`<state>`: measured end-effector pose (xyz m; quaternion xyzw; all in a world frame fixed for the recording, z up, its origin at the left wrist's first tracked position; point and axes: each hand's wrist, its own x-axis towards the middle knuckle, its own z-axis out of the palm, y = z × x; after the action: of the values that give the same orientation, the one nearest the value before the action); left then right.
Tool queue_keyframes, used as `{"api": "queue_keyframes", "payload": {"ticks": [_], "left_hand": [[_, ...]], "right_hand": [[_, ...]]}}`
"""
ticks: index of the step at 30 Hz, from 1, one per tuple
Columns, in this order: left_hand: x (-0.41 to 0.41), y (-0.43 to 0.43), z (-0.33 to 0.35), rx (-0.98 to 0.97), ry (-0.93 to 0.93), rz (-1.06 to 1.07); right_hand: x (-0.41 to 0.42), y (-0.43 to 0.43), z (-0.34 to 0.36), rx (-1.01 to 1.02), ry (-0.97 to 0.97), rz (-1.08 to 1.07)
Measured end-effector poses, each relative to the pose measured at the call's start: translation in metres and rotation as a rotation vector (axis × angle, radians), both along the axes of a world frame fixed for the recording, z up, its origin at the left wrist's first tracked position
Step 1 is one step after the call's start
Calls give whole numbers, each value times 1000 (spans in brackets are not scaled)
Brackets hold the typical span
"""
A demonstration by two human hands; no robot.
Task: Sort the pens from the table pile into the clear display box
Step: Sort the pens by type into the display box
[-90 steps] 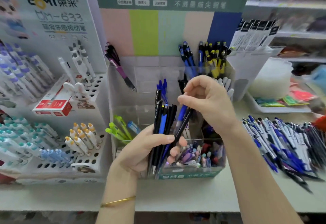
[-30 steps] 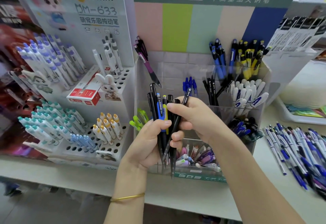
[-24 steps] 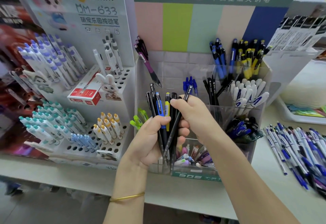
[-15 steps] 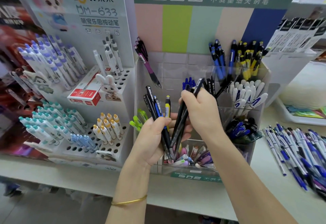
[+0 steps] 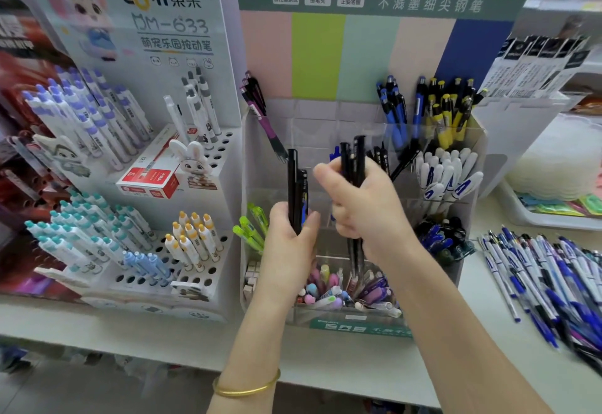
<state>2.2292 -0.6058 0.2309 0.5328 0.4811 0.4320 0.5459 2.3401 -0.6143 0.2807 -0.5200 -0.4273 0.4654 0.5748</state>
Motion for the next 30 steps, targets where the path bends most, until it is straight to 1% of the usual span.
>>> {"api": "queue_keyframes", "payload": {"ticks": [3, 5, 7, 9, 12, 13, 15, 17, 18, 20, 22, 23, 26, 28, 30], "left_hand": [[4, 0, 2, 147, 195, 37], [4, -2, 4, 175, 237, 28], [4, -6, 6, 162, 253, 11], [5, -8, 8, 129, 244, -33], [7, -7, 11, 0, 113, -142], [6, -8, 12, -73, 35, -182], [4, -8, 13, -223, -179, -233], [1, -7, 12, -317, -388, -219], [0, -5, 11, -347, -449, -178], [1, -2, 8, -403, -474, -84], [5, -2, 7, -423, -427, -31], [7, -3, 6, -429, -392, -12], [15, -10, 7, -488, -383, 8], [21, -15, 9, -536, -442, -31], [28, -19, 11, -603, -545, -38]], "right_hand": [[-9, 1, -8, 4, -226, 7], [-13, 3, -13, 67, -341, -78], [-12, 4, -14, 121, -364, -141], [-11, 4, -13, 130, -356, -158], [-9, 7, -14, 72, -236, -180], [-7, 9, -14, 55, -177, -194], [2, 11, -14, 31, -67, -243], [12, 12, -11, 23, 73, -268], [16, 11, -8, 31, 167, -264], [21, 8, -2, 72, 346, -241], [22, 5, 3, 140, 473, -218], [22, 3, 4, 166, 507, -213], [20, -2, 4, 225, 518, -234], [18, -6, 3, 269, 509, -267], [17, -10, 1, 297, 489, -314]]}}
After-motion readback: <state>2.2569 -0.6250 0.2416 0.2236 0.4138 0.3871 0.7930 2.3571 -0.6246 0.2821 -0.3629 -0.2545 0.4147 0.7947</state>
